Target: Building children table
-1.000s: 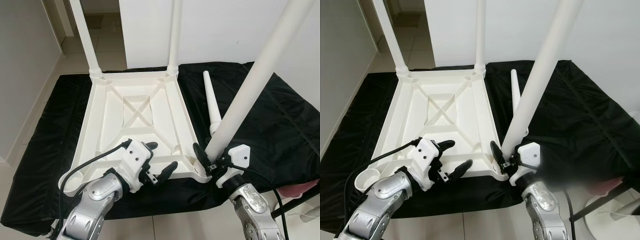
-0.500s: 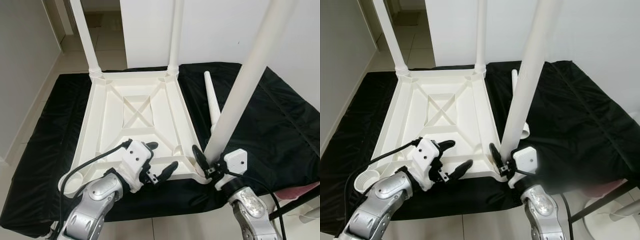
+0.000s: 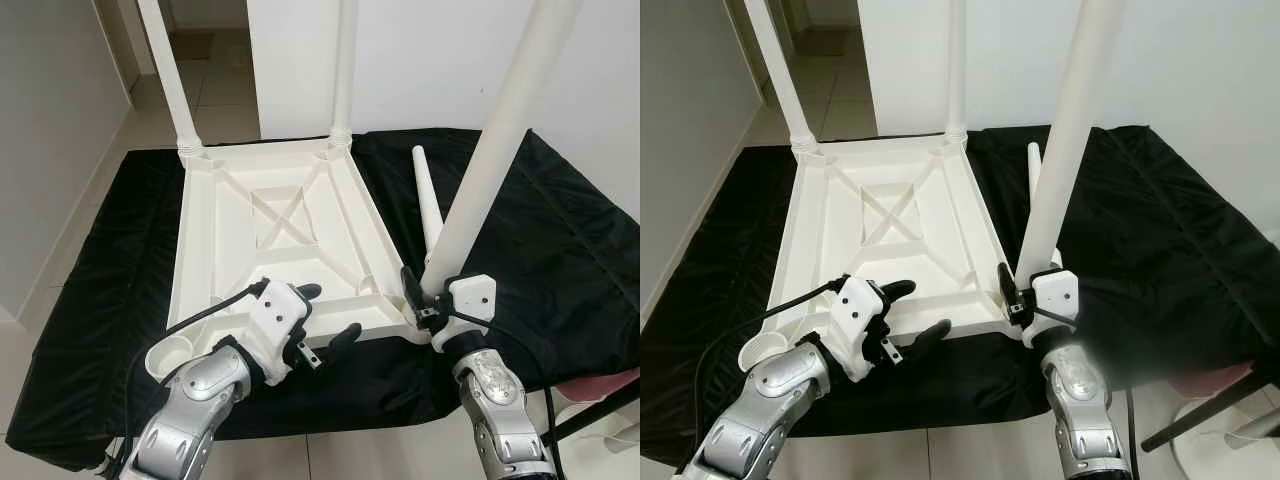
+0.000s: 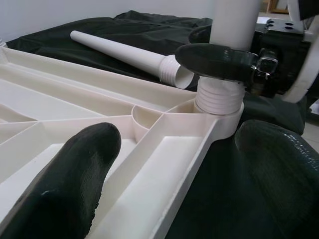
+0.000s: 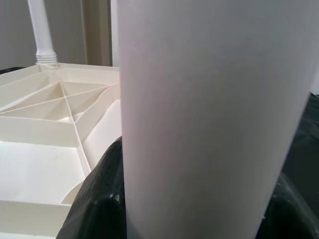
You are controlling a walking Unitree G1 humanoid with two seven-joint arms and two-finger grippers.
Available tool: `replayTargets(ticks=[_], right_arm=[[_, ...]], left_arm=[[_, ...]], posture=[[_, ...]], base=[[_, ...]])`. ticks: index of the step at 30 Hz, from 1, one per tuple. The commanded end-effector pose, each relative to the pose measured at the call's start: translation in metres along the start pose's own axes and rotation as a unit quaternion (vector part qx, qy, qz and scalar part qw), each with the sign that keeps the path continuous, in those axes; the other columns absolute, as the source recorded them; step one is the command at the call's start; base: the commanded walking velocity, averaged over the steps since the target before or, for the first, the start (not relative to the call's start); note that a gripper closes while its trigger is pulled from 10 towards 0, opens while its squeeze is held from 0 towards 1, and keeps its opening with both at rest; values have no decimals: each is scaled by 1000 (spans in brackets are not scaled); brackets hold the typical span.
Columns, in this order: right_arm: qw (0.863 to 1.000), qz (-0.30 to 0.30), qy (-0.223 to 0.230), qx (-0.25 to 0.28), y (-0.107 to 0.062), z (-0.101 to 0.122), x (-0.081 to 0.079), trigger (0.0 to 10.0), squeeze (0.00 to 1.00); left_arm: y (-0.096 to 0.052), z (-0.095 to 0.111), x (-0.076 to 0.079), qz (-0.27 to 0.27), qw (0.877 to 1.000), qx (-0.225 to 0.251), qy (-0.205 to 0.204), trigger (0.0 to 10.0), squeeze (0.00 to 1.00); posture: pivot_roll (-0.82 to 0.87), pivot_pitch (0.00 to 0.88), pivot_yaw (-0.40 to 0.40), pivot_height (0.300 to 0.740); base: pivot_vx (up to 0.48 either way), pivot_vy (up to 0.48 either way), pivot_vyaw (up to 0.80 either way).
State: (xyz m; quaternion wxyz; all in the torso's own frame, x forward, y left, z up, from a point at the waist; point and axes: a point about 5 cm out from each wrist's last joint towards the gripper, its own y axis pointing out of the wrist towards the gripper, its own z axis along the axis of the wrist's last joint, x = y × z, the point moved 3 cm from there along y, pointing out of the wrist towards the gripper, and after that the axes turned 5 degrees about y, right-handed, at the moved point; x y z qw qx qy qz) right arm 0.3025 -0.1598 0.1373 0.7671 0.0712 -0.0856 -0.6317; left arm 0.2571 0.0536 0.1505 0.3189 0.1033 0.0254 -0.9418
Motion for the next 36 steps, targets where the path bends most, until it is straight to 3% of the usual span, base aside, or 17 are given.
replayTargets(ticks=[1,9,12,14,18,28,33,36], right_arm=[[1000,-6,9,-30,0,-13,0,10000,0],[999,-6,21,-28,-1,-10,-5,10000,0],[996,-71,48,-24,-1,-7,-2,10000,0],[987,-135,91,-16,-1,-6,-4,10000,0],[976,-167,138,-23,-1,-12,-9,10000,0],[979,-164,116,-27,4,-11,-16,10000,0],[985,-154,67,-45,16,-9,-23,10000,0],[983,-154,79,-54,18,-10,-25,10000,0]], left_arm=[[1,-2,0,5,1000,-4,4,10000,0],[1,-2,0,6,1000,-4,4,10000,0],[0,-3,1,7,1000,-5,2,10000,0],[1,-3,1,7,1000,-4,0,10000,0],[2,-2,2,7,1000,-3,0,10000,0],[2,-2,2,6,1000,-3,0,10000,0],[2,-1,0,8,1000,-2,0,10000,0],[3,-1,0,9,1000,-2,1,10000,0]], posture=[[-48,0,28,740],[-44,0,24,740],[-49,3,18,740],[-49,3,18,740],[-48,7,20,740],[-48,6,22,740],[-46,10,22,740],[-43,11,21,740]], base=[[0,0,0],[0,0,0],[0,0,0],[0,0,0],[0,0,0],[0,0,0],[0,0,0],[0,0,0]])
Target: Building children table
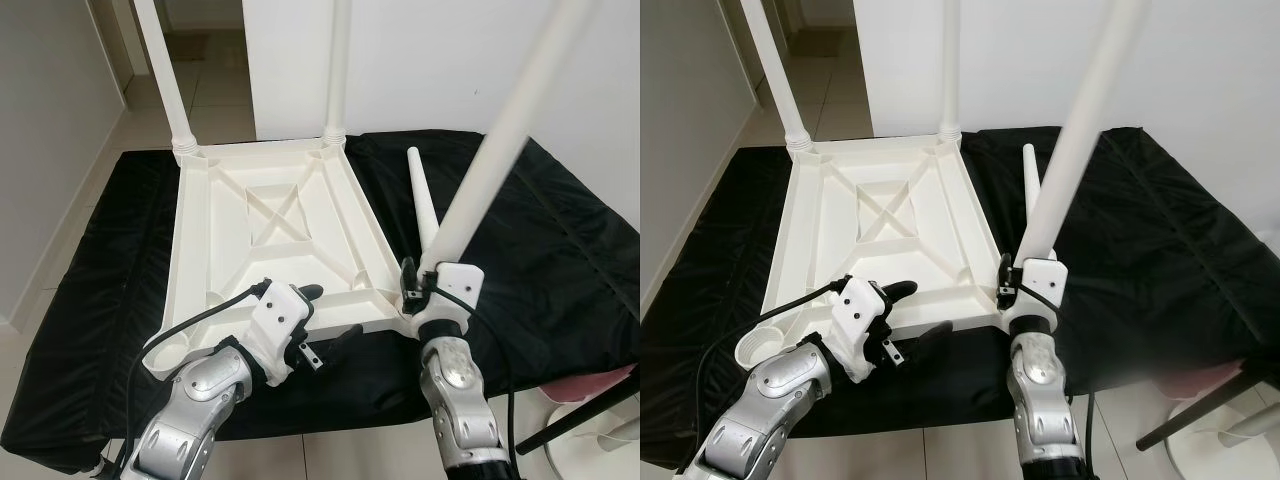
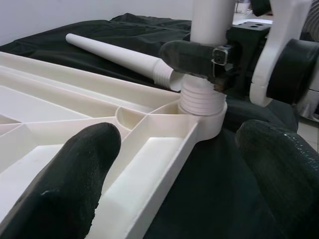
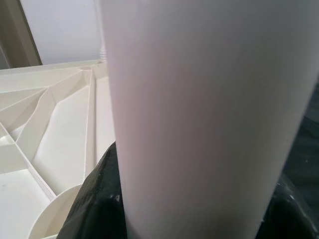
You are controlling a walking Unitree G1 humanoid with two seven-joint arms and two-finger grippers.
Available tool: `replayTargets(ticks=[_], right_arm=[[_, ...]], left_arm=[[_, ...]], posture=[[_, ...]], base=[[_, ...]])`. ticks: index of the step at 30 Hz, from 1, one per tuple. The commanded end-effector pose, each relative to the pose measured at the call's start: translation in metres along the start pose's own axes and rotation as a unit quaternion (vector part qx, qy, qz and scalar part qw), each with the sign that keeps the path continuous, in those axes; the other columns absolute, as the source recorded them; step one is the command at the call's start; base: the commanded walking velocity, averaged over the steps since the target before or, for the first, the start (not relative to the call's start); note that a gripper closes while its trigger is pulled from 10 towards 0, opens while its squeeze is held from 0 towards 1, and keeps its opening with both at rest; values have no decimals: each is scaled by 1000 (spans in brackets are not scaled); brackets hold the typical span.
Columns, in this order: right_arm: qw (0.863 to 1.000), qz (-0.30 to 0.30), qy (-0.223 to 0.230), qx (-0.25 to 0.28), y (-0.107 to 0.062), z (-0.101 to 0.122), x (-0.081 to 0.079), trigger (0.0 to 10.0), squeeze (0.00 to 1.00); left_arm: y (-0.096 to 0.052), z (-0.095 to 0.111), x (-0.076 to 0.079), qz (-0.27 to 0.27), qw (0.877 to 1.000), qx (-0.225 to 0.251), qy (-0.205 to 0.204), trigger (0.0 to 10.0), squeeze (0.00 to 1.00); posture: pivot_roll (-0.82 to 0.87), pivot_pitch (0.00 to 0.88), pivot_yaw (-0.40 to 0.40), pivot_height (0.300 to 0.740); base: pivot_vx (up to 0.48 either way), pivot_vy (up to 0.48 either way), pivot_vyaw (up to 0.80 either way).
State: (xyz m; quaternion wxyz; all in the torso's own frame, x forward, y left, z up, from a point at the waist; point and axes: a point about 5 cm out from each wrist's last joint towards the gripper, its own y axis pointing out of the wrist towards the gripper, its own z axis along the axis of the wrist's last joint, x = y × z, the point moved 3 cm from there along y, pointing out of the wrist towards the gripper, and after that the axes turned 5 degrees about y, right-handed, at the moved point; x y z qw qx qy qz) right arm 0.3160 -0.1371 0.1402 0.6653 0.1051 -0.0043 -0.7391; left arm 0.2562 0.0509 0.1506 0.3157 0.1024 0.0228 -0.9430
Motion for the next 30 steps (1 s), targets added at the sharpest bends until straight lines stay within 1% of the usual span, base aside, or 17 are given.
replayTargets(ticks=[1,6,8,10,12,16,18,19,20,21,22,28,29,30], right_arm=[[999,-5,3,-35,1,-11,-4,10000,0],[999,-6,6,-39,5,-11,-5,10000,0],[999,-23,14,-33,4,-10,-2,10000,0],[999,-23,14,-33,4,-10,-2,10000,0],[999,-47,6,-16,3,-5,2,10000,0],[999,-47,7,-7,3,-2,2,10000,0],[999,-26,11,16,5,8,-2,10000,0],[999,-26,11,16,5,8,-2,10000,0],[999,-3,25,31,6,15,-5,10000,1000],[999,-3,25,31,6,15,-5,10000,1000],[998,25,36,51,7,23,-7,10000,1000],[997,37,34,57,8,26,-6,10000,1000],[996,60,28,56,11,28,-4,10000,0],[995,81,29,53,14,29,-3,10000,0]], left_arm=[[1,-2,-2,13,1000,-4,2,10000,0],[1,-2,-3,16,1000,-4,3,10000,0],[1,-1,-3,19,1000,-3,2,10000,0],[1,-1,-3,19,1000,-3,2,10000,0],[1,-1,-4,20,1000,-3,3,10000,0],[2,-1,-4,21,1000,-3,3,10000,0],[3,-1,-5,21,1000,-2,3,10000,0],[3,-1,-5,21,1000,-2,3,10000,0],[3,-1,-5,21,1000,-1,4,10000,0],[3,-1,-5,21,1000,-1,4,10000,0],[4,0,-6,21,1000,0,5,10000,0],[5,0,-6,21,1000,1,5,10000,0],[6,0,-6,20,1000,2,5,10000,0],[6,0,-6,20,1000,3,5,10000,0]], posture=[[-42,13,19,740],[-39,13,16,740],[-37,16,15,740],[-37,16,15,740],[-39,20,16,740],[-41,20,19,740],[-43,18,21,740],[-43,18,21,740],[-45,14,22,740],[-45,14,22,740],[-47,14,23,740],[-50,11,23,740],[-54,11,23,740],[-55,11,23,740]], base=[[0,0,0],[0,0,0],[0,0,0],[0,0,0],[0,0,0],[0,0,0],[0,0,0],[0,0,0],[0,0,0],[0,0,0],[0,0,0],[0,0,0],[0,0,0],[0,0,0]])
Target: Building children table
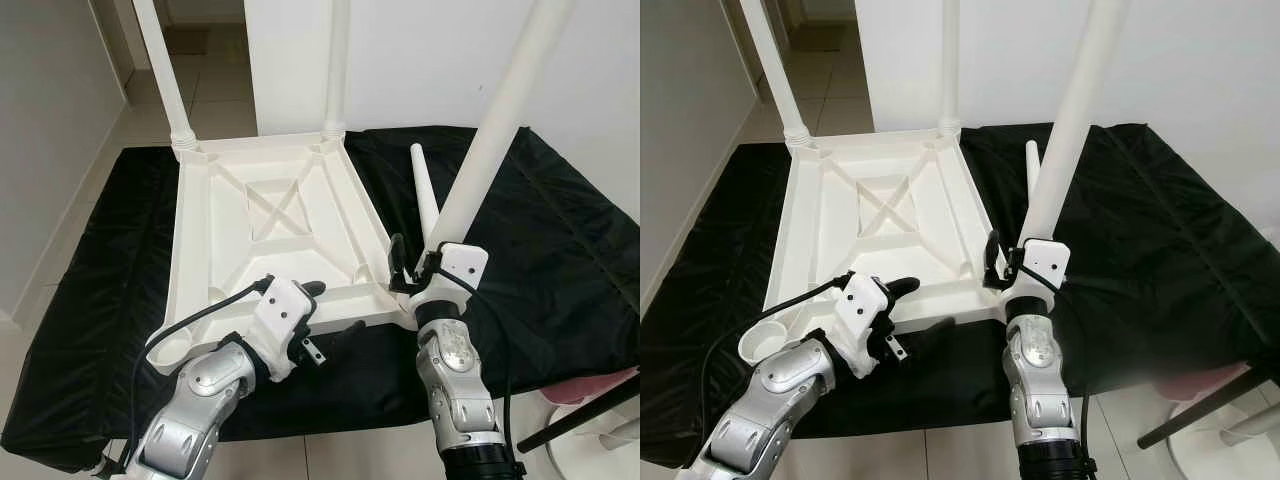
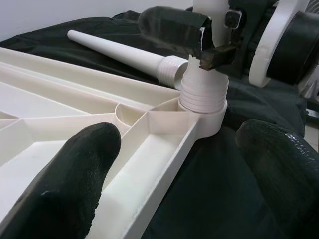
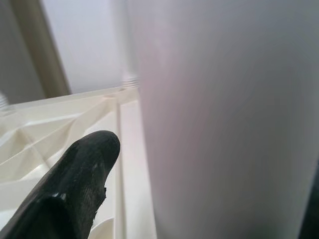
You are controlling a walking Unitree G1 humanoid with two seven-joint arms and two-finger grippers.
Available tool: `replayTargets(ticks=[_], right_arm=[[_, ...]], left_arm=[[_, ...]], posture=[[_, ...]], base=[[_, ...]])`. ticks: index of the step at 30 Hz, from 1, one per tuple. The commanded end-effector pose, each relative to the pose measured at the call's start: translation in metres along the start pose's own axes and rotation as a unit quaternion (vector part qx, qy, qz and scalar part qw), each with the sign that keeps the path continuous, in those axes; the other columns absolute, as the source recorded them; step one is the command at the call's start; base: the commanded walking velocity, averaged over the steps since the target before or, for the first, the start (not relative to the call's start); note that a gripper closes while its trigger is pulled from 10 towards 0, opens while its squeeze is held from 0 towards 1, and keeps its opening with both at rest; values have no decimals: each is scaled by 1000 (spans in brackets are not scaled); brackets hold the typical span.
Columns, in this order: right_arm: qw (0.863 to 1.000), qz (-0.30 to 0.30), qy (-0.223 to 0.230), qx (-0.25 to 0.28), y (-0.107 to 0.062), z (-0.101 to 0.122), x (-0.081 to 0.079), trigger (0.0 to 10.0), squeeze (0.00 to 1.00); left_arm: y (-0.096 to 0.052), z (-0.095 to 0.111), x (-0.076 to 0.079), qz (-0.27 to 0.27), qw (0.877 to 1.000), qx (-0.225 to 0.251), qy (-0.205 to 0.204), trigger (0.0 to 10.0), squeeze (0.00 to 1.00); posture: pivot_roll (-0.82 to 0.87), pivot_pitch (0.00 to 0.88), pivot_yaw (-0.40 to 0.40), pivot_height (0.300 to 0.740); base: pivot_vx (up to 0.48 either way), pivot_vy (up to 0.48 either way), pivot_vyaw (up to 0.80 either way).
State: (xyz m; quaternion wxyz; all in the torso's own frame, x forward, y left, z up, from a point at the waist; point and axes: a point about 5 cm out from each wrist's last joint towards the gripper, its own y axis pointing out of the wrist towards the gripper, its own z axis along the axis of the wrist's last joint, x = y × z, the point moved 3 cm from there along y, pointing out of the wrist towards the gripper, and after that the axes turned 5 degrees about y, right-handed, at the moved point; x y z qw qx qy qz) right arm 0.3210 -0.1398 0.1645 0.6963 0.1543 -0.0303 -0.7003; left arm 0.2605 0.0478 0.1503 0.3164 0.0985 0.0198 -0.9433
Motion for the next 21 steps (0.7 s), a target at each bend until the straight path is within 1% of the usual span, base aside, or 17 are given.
replayTargets(ticks=[1,2,3,5,6,8,9,10,12,13,15,17,18,19,21], right_arm=[[1000,30,7,4,6,5,-1,10000,0],[999,53,0,0,9,6,2,10000,0],[999,53,0,0,9,6,2,10000,0],[995,100,-10,-6,13,9,7,10000,0],[995,100,-10,-6,13,9,7,10000,0],[991,132,-13,-14,16,9,12,10000,0],[991,132,-13,-14,16,9,12,10000,0],[989,146,-12,-18,18,10,15,10000,0],[981,187,-22,-34,19,9,22,10000,0],[981,187,-22,-34,19,9,22,10000,0],[974,220,-24,-52,17,8,27,10000,0],[970,235,-18,-63,16,7,30,10000,0],[965,250,-24,-78,15,4,34,10000,0],[965,250,-24,-78,15,4,34,10000,0],[956,274,-39,-95,15,0,40,10000,0]], left_arm=[[1,1,-4,19,1000,1,9,10000,0],[2,1,-4,19,1000,2,9,10000,0],[2,1,-4,19,1000,2,9,10000,0],[3,1,-4,18,1000,3,10,10000,0],[3,1,-4,18,1000,3,10,10000,0],[4,1,-4,18,1000,3,12,10000,0],[4,1,-4,18,1000,3,12,10000,0],[4,1,-4,18,1000,3,13,10000,0],[4,2,-5,18,1000,4,14,10000,0],[4,2,-5,18,1000,4,14,10000,0],[4,2,-5,18,1000,4,15,10000,0],[4,2,-5,18,1000,4,16,10000,0],[4,2,-3,16,1000,3,13,10000,0],[4,2,-3,16,1000,3,13,10000,0],[4,1,0,11,1000,2,10,10000,0]], posture=[[-55,11,23,740],[-59,10,23,740],[-59,10,23,740],[-59,8,23,740],[-59,8,23,740],[-56,6,23,740],[-56,6,23,740],[-56,6,23,740],[-55,4,22,740],[-55,4,22,740],[-54,5,22,740],[-54,5,22,740],[-53,6,21,740],[-53,6,21,740],[-53,6,21,740]], base=[[0,0,0],[0,0,0],[0,0,0],[0,0,0],[0,0,0],[0,0,0],[0,0,0],[0,0,0],[0,0,0],[0,0,0],[0,0,0],[0,0,0],[0,0,0],[0,0,0],[0,0,0]])
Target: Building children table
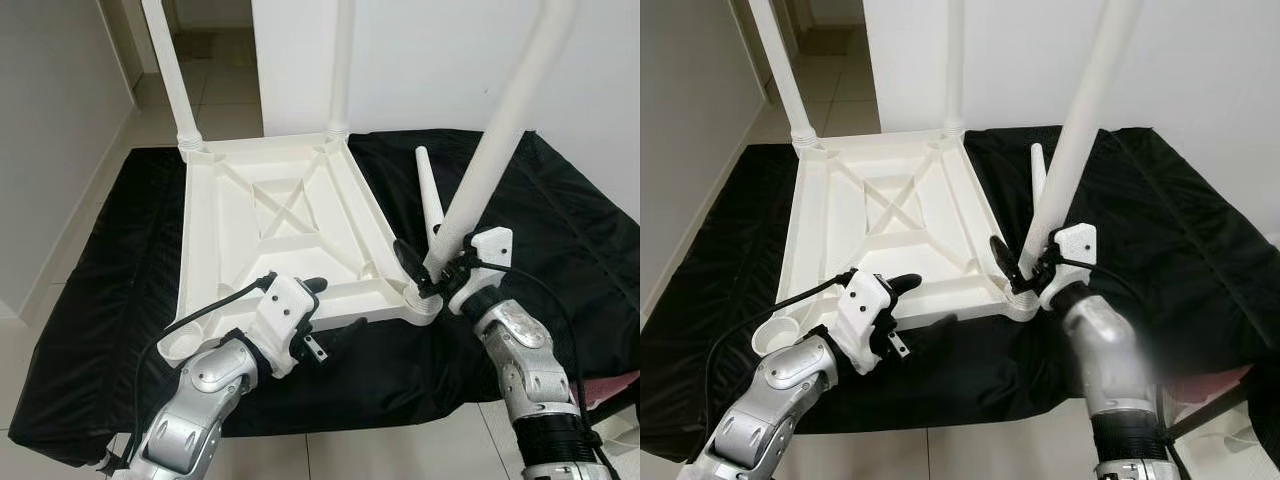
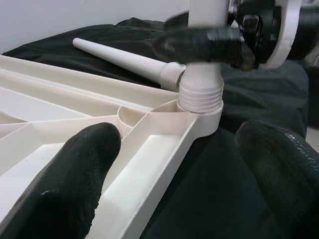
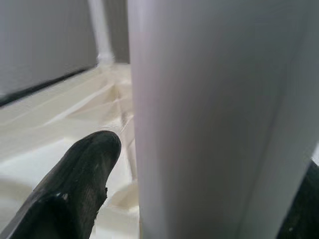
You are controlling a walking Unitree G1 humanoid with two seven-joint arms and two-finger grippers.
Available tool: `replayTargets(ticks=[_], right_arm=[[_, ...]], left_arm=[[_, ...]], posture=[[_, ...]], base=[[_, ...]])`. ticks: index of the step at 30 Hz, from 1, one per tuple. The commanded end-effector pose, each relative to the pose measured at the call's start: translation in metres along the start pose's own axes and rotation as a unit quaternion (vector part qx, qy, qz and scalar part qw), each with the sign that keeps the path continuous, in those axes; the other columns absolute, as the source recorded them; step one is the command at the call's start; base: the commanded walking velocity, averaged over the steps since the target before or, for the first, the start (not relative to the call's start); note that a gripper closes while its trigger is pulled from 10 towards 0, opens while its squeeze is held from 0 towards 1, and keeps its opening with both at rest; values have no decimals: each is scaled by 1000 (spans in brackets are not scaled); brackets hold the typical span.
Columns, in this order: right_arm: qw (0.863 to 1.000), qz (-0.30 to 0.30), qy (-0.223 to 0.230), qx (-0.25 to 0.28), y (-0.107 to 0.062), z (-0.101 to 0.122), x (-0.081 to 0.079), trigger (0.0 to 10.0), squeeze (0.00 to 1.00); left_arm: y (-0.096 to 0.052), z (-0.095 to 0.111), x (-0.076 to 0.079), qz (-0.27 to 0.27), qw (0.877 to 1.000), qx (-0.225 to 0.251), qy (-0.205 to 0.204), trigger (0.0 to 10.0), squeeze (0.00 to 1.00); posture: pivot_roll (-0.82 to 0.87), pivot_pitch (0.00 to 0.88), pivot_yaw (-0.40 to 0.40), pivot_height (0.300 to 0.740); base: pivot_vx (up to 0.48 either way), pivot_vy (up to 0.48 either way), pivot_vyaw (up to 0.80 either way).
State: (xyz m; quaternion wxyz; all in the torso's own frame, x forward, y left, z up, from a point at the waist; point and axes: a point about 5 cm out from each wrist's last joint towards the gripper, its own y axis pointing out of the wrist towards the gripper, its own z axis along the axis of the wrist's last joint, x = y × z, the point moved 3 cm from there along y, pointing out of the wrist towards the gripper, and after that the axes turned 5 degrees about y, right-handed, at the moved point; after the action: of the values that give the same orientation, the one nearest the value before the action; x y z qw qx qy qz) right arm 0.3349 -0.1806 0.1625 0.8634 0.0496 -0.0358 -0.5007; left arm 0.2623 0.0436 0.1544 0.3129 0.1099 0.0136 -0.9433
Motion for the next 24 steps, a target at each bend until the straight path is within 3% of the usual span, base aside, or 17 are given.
replayTargets(ticks=[1,2,3,5,6,9,10,11,12,14,15,16,17,18,20,21,24], right_arm=[[1000,15,2,-5,1,-1,0,10000,0],[1000,21,-1,-10,0,-2,1,10000,0],[999,33,-1,-18,0,-3,3,8941,0],[998,59,-3,-36,1,-7,6,8863,0],[997,63,-6,-41,1,-9,6,7765,0],[996,73,-5,-49,2,-11,7,7765,0],[996,77,-5,-48,2,-11,8,6706,0],[996,77,-5,-48,2,-11,8,6706,0],[995,82,-9,-48,4,-11,8,4706,0],[995,82,-9,-48,4,-11,8,4706,0],[995,87,-15,-50,7,-12,7,3412,0],[995,87,-15,-50,7,-12,7,3412,0],[994,91,-22,-51,10,-12,7,1647,0],[994,94,-29,-52,11,-12,6,863,0],[994,94,-29,-52,11,-12,6,863,0],[994,94,-36,-52,12,-12,8,0,0],[994,88,-42,-53,13,-12,10,0,0]], left_arm=[[-1,-3,0,13,1000,-8,1,10000,0],[-1,-3,0,12,1000,-9,1,10000,0],[0,-5,2,9,1000,-11,-1,10000,0],[3,-11,7,4,1000,-21,-8,10000,0],[4,-12,8,4,1000,-24,-7,10000,0],[4,-14,9,3,1000,-28,-6,10000,0],[5,-14,9,2,1000,-28,-6,10000,0],[5,-14,9,2,1000,-28,-6,10000,0],[6,-14,10,1,1000,-27,-7,10000,0],[6,-14,10,1,1000,-27,-7,10000,0],[6,-13,10,1,1000,-27,-7,10000,0],[6,-13,10,1,1000,-27,-7,10000,0],[7,-12,10,1,1000,-26,-6,10000,0],[8,-12,9,0,1000,-25,-5,10000,0],[8,-12,9,0,1000,-25,-5,10000,0],[9,-12,9,0,1000,-25,-4,10000,0],[9,-11,8,0,1000,-25,-2,10000,0]], posture=[[-53,6,21,740],[-53,6,21,740],[-53,6,25,740],[-56,5,30,740],[-56,5,30,740],[-57,4,30,740],[-57,4,30,740],[-57,4,30,740],[-57,0,35,740],[-57,0,35,740],[-57,0,38,740],[-57,0,38,740],[-56,0,38,740],[-55,0,38,740],[-55,0,38,740],[-56,0,40,740],[-58,0,41,740]], base=[[0,0,0],[0,0,0],[0,0,0],[0,0,0],[0,0,0],[0,0,0],[0,0,0],[0,0,0],[0,0,0],[0,0,0],[0,0,0],[0,0,0],[0,0,0],[0,0,0],[0,0,0],[0,0,0],[0,0,0]])
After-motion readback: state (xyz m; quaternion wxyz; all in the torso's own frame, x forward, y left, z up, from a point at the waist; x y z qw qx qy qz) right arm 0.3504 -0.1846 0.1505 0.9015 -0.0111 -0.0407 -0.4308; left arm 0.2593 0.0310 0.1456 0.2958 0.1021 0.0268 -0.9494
